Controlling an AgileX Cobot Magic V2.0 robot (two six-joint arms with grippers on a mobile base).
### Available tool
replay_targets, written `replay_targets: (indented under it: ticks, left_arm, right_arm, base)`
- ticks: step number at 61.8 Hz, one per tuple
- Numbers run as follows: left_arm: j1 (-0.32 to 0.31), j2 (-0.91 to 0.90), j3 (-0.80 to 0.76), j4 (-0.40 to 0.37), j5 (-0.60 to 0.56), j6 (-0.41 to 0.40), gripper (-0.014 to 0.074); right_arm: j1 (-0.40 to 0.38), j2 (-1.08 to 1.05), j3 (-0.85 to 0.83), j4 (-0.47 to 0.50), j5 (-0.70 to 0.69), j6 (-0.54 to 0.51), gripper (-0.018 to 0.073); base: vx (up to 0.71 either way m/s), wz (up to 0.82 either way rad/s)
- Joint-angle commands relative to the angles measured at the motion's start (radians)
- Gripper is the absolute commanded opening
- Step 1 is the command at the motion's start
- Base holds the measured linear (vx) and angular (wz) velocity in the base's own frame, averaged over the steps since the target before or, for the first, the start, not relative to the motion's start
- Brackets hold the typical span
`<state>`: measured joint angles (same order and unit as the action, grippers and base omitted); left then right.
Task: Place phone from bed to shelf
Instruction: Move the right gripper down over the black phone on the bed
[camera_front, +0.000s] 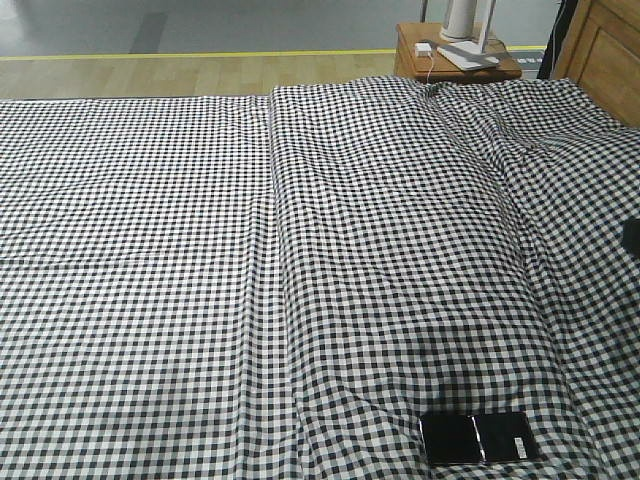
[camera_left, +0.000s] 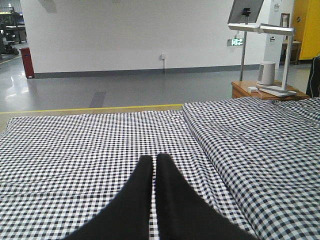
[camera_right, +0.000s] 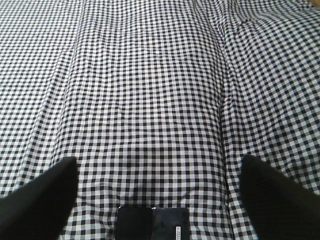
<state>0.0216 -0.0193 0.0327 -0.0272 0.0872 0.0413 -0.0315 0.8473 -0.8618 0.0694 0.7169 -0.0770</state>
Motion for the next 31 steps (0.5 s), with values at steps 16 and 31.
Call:
replay_targets:
  ticks: [16,31]
  left_arm:
    - [-0.005,-0.007,-0.025,-0.010,-0.072,-0.009,0.0001]
    - [-0.005,-0.007,-0.025,-0.010,-0.072,-0.009,0.0001]
  right_arm:
    - [-0.009,0.012,-0.070,-0.015,0.060,0.060,0.0713]
    - [-0.093,0.123,-0.230,-0.032,0.319,0.069,0.0704]
  base:
    - [0.00,0.00]
    - [0.00,0.00]
